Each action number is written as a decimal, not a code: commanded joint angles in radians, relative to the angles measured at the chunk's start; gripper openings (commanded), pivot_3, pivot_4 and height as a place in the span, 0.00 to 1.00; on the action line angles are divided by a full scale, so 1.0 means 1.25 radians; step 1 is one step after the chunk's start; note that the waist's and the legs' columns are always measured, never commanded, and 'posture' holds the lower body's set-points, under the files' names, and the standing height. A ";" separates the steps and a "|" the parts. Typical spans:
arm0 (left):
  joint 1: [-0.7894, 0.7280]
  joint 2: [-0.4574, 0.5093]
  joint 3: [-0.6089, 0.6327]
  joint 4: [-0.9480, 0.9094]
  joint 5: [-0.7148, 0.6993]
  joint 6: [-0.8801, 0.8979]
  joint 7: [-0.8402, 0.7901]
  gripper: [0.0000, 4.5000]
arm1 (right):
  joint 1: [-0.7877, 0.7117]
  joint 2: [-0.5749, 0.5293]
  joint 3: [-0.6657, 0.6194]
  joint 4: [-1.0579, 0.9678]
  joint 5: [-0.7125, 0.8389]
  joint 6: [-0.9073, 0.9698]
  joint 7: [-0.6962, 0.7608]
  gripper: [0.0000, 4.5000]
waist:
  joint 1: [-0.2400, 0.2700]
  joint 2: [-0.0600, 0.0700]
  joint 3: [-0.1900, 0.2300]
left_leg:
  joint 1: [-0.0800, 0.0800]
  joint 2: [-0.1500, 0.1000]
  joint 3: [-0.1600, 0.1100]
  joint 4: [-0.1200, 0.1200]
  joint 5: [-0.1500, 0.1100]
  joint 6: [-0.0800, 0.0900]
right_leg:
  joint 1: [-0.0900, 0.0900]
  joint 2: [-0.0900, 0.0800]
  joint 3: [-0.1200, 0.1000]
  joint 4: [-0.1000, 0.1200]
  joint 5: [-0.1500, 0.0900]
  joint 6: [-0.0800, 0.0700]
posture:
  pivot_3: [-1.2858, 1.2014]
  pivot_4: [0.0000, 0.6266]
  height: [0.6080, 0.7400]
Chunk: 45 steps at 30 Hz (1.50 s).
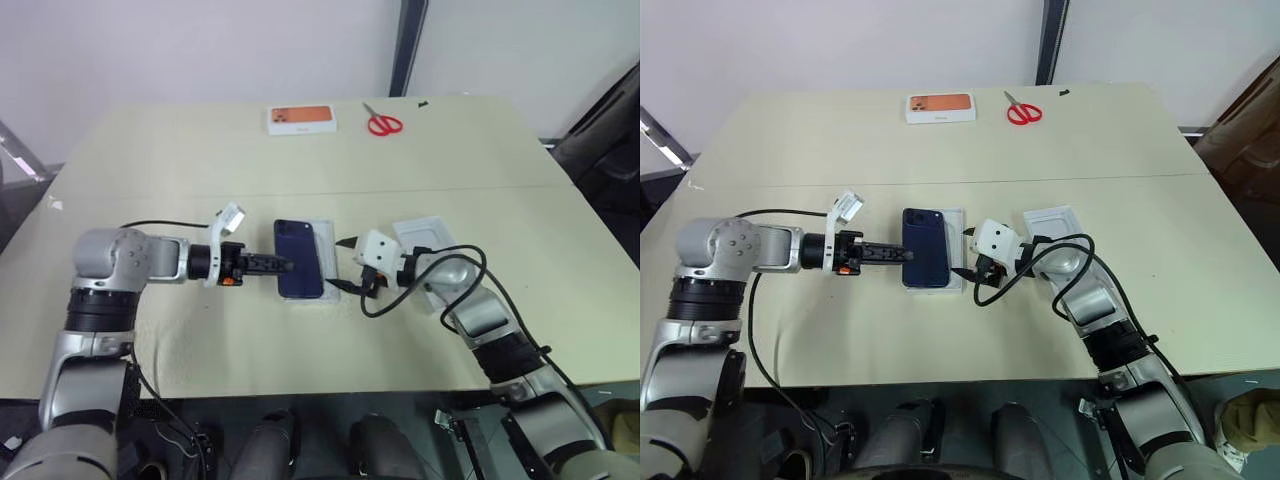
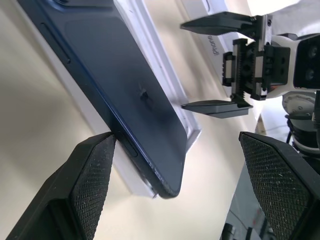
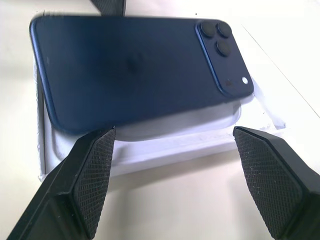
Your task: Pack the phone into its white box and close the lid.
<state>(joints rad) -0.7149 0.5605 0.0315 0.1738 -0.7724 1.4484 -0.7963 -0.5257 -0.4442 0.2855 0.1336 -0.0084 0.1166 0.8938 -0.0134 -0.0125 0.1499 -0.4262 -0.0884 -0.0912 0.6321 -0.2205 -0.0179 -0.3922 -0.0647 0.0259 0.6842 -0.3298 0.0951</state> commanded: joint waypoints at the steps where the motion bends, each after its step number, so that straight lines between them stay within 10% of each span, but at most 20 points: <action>1: -0.018 -0.006 0.017 -0.021 -0.005 -0.006 0.005 0.92 | -0.016 -0.003 -0.011 0.002 0.003 -0.014 0.003 0.88 | -0.002 0.000 0.000 | 0.000 0.000 0.000 0.000 0.000 0.000 | 0.000 0.000 0.000 0.000 0.000 0.000 | 0.52 0.24 0.95; 24: 0.003 0.074 0.025 -0.021 0.047 -0.145 -0.024 0.92 | -0.024 -0.028 -0.066 0.012 0.047 0.008 0.019 0.88 | -0.003 0.000 0.000 | 0.000 0.000 0.000 -0.001 0.000 0.000 | -0.001 0.000 0.000 0.000 0.000 0.000 | 0.52 0.24 0.95; 33: 0.076 0.020 -0.022 0.027 0.224 -0.426 0.059 0.00 | -0.047 -0.027 -0.038 0.086 -0.046 -0.050 -0.064 0.00 | 0.001 0.000 0.000 | 0.000 0.000 0.001 -0.001 0.000 0.000 | -0.001 0.000 0.000 0.000 0.000 0.000 | 0.52 0.24 0.95; 45: 0.046 -0.113 -0.080 0.064 0.268 -0.422 0.061 0.00 | -0.056 0.012 -0.001 0.095 -0.078 -0.059 -0.070 0.00 | -0.001 0.000 0.000 | 0.000 0.000 0.001 0.000 0.000 0.000 | -0.001 0.000 0.000 0.001 0.000 0.000 | 0.52 0.24 0.95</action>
<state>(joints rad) -0.6448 0.4306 -0.0384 0.2794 -0.4310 0.9093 -0.6936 -0.5735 -0.4339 0.3033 0.2921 -0.1320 0.0511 0.7955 -0.0144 -0.0125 0.1499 -0.4263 -0.0883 -0.0904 0.6323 -0.2204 -0.0179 -0.3928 -0.0646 0.0259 0.6849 -0.3298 0.0951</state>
